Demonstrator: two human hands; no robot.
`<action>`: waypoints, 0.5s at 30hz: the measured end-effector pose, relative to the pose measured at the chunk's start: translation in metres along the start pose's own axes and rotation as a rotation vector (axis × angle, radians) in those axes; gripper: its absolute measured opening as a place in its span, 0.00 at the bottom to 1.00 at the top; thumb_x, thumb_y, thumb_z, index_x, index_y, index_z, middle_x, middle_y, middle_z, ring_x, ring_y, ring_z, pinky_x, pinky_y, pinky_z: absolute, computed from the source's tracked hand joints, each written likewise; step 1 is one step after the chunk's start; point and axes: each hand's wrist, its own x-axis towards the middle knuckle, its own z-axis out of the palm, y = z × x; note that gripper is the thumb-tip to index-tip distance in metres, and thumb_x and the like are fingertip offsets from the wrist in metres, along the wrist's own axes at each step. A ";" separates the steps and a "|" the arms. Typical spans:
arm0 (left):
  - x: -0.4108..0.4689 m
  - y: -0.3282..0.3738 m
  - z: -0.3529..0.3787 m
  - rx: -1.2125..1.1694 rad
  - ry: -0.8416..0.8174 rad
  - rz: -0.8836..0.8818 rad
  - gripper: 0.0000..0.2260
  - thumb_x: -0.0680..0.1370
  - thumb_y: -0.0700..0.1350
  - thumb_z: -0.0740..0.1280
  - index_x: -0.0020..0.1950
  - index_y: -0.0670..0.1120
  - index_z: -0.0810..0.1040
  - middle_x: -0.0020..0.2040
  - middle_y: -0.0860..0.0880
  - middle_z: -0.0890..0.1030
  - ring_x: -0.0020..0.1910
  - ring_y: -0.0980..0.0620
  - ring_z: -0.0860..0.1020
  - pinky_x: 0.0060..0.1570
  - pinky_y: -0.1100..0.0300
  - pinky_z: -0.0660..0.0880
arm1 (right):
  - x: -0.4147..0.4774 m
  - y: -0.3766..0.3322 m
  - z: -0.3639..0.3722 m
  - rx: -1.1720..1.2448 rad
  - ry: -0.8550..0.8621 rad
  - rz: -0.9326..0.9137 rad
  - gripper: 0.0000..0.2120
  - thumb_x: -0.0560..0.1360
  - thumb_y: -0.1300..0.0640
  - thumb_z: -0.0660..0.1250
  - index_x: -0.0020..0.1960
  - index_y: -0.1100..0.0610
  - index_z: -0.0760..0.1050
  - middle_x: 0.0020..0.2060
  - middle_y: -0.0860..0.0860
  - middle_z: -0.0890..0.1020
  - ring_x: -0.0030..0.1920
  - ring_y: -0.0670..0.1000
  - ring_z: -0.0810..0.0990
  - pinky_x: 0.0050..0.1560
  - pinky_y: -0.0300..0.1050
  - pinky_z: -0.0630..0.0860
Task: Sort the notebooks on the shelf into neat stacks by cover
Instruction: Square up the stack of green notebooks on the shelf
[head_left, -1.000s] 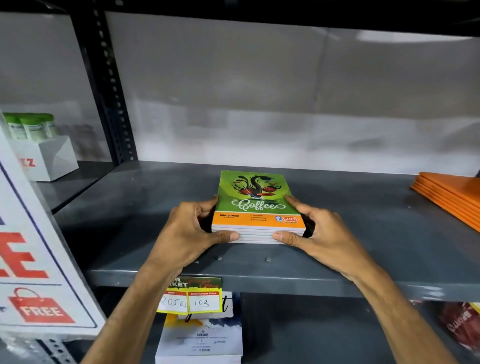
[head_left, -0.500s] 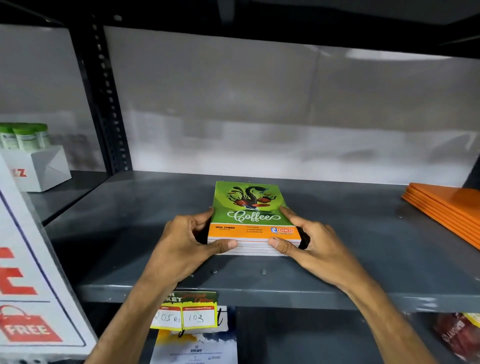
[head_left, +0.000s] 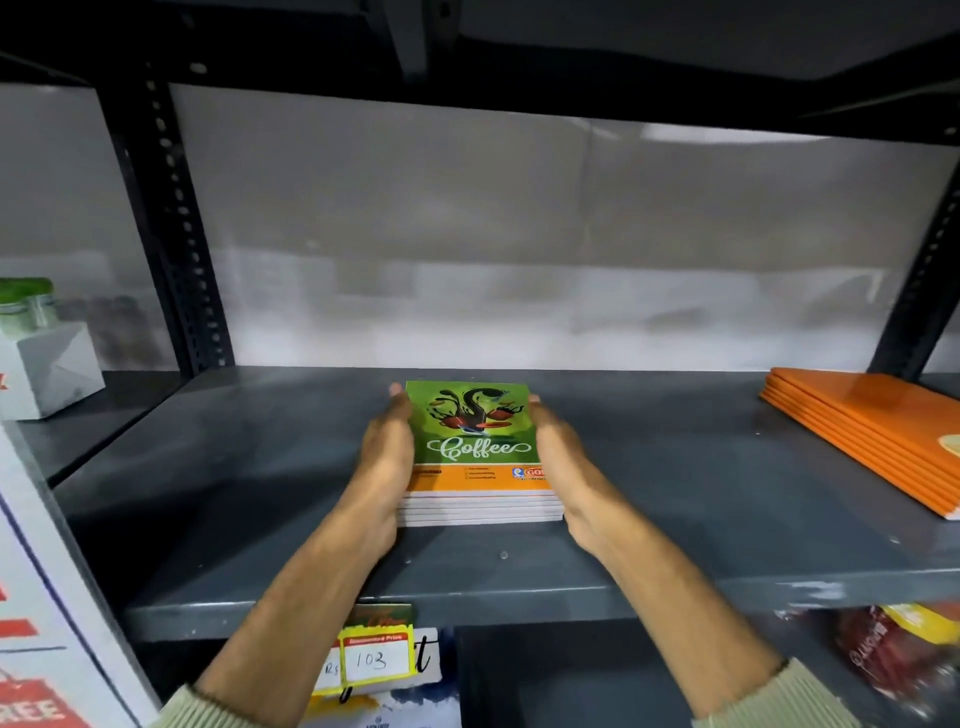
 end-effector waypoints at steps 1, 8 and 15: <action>0.002 -0.004 0.000 0.009 -0.003 0.000 0.24 0.82 0.63 0.53 0.58 0.48 0.80 0.41 0.44 0.87 0.33 0.45 0.85 0.33 0.57 0.80 | 0.000 0.000 0.003 0.005 0.001 -0.013 0.25 0.78 0.37 0.51 0.55 0.49 0.82 0.46 0.51 0.89 0.46 0.51 0.88 0.56 0.55 0.81; -0.002 -0.002 0.008 -0.077 0.012 -0.027 0.19 0.82 0.56 0.58 0.44 0.46 0.82 0.31 0.45 0.87 0.29 0.45 0.84 0.37 0.53 0.81 | 0.007 0.002 -0.015 0.135 -0.087 0.088 0.21 0.82 0.46 0.54 0.45 0.53 0.82 0.34 0.53 0.87 0.31 0.51 0.85 0.30 0.39 0.78; -0.012 -0.016 0.064 -0.085 -0.085 -0.030 0.21 0.83 0.54 0.57 0.41 0.45 0.82 0.33 0.45 0.87 0.29 0.46 0.85 0.40 0.52 0.81 | 0.005 0.003 -0.074 0.174 -0.027 0.102 0.20 0.79 0.42 0.55 0.45 0.53 0.82 0.40 0.56 0.87 0.35 0.54 0.85 0.34 0.42 0.79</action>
